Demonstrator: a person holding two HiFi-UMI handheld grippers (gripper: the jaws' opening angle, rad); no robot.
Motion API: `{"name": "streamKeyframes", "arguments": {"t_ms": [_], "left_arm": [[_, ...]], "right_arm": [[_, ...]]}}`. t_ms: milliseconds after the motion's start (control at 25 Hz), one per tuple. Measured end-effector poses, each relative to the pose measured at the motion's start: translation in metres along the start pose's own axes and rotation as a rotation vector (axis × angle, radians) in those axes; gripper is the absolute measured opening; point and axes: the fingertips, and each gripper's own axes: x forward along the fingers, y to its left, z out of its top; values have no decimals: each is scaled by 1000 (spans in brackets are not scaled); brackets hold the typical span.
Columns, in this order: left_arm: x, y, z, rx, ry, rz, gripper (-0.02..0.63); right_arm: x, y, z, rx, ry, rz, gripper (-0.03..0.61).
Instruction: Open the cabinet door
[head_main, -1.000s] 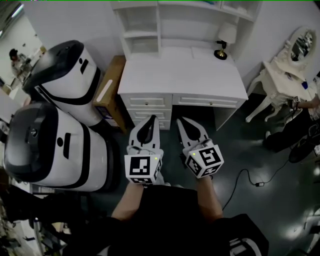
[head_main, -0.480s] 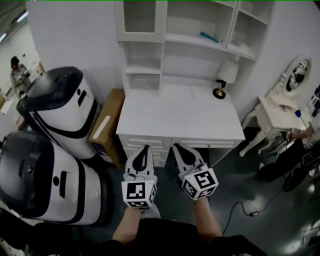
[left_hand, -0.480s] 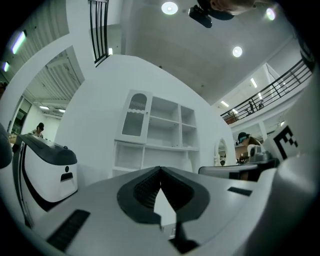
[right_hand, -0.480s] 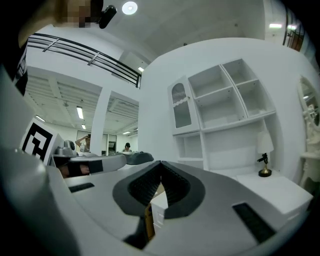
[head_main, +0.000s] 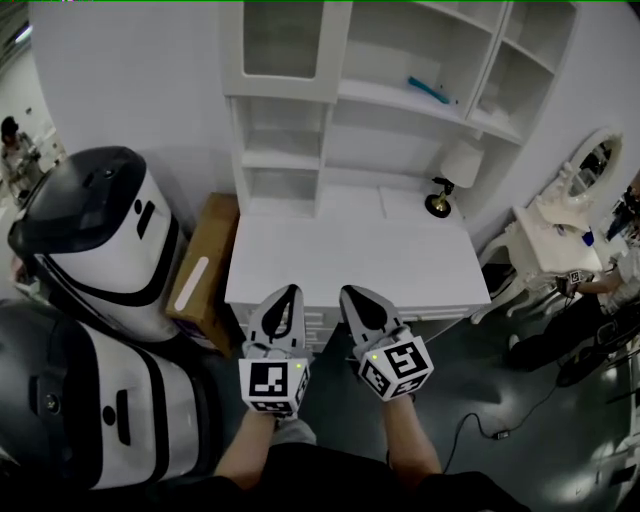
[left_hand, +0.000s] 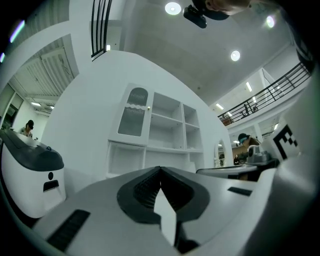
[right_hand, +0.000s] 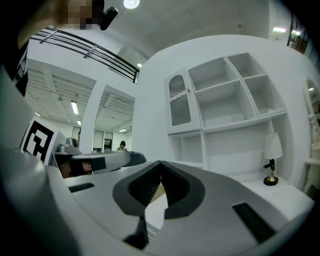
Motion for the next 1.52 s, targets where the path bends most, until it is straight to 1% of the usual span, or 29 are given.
{"name": "streamKeyframes", "arguments": {"t_ms": [240, 360, 600, 840, 1000, 1240, 1520], "left_arm": [[39, 38, 10, 5, 0, -35, 12], [54, 53, 15, 12, -14, -59, 12], [80, 66, 17, 42, 1, -100, 14], [105, 81, 19, 23, 3, -98, 14], [131, 90, 22, 32, -20, -95, 14], [179, 101, 28, 32, -32, -104, 12], [232, 103, 38, 35, -54, -121, 12]], "right_arm": [[57, -14, 8, 18, -10, -27, 20], [78, -18, 13, 14, -25, -39, 20], [104, -31, 22, 7, -43, -67, 20], [125, -45, 18, 28, -36, -88, 20], [146, -68, 20, 47, -62, -102, 20], [185, -104, 37, 38, -100, -85, 20], [220, -143, 56, 23, -124, -53, 20]]}}
